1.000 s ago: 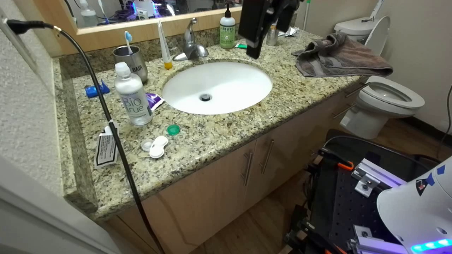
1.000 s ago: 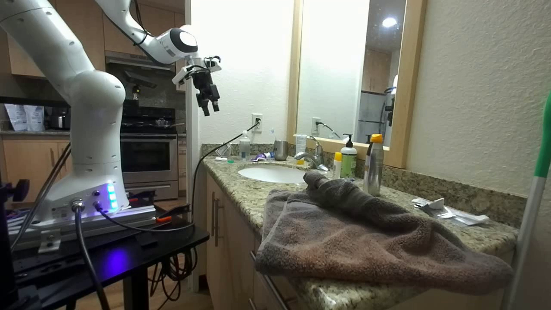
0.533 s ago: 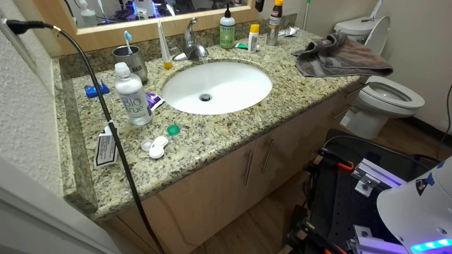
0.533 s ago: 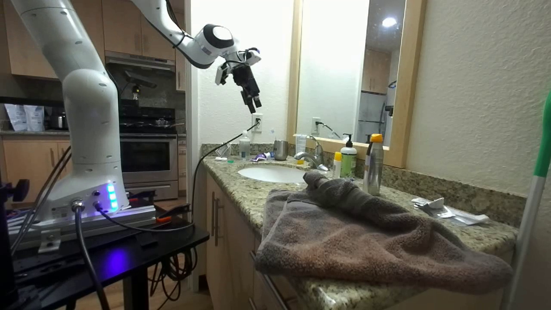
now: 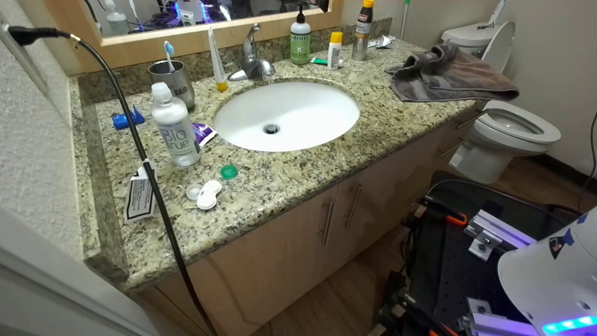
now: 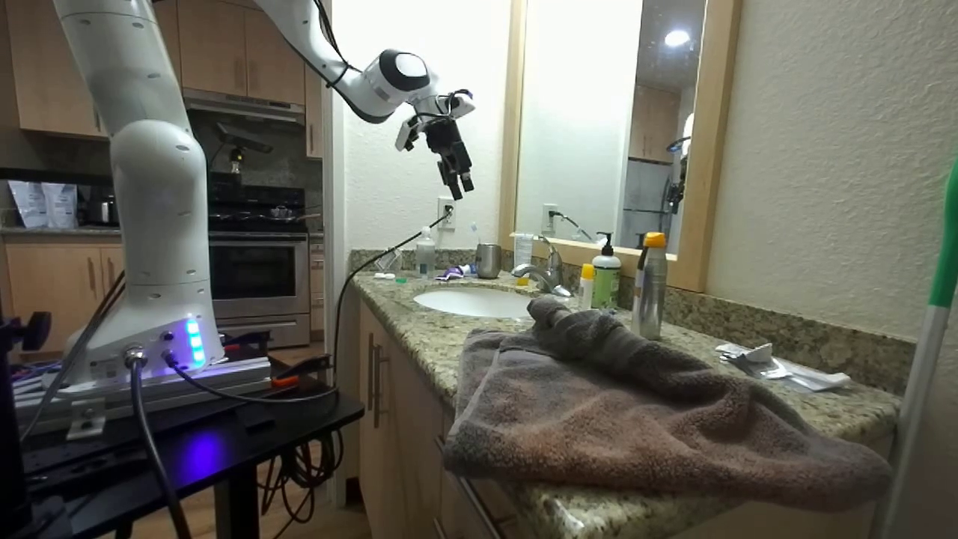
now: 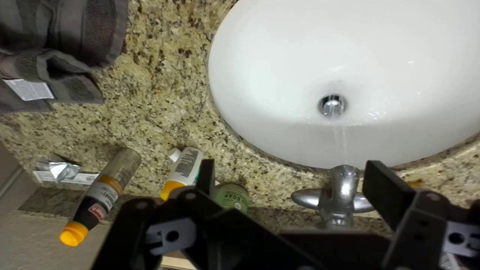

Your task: Push the faucet handle downwards

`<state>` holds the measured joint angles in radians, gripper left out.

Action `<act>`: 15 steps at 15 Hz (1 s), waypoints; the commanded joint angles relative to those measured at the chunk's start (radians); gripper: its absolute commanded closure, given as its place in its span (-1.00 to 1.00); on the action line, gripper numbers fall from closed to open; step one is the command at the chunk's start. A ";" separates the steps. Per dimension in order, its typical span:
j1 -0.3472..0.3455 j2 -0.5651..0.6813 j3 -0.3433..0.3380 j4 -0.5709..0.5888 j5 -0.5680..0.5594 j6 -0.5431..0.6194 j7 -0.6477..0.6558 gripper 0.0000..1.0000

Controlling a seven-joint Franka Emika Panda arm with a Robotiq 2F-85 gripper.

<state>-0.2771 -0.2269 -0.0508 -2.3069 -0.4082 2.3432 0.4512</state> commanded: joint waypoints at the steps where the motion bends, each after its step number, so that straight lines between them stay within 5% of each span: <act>1: -0.006 0.171 0.034 0.178 -0.125 -0.080 0.239 -1.00; 3: 0.031 0.256 0.013 0.289 -0.110 -0.148 0.309 -1.00; 5: 0.015 0.345 0.019 0.403 -0.005 -0.188 0.290 -1.00; 9: 0.047 0.447 -0.082 0.581 0.231 -0.299 0.261 -1.00; 10: 0.077 0.398 -0.090 0.489 0.154 -0.230 0.282 -1.00; 13: 0.072 0.435 -0.113 0.557 0.215 -0.269 0.268 -1.00; 15: 0.104 0.464 -0.123 0.563 0.149 -0.260 0.337 -1.00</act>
<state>-0.2239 0.2064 -0.1389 -1.7538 -0.2138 2.0779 0.7267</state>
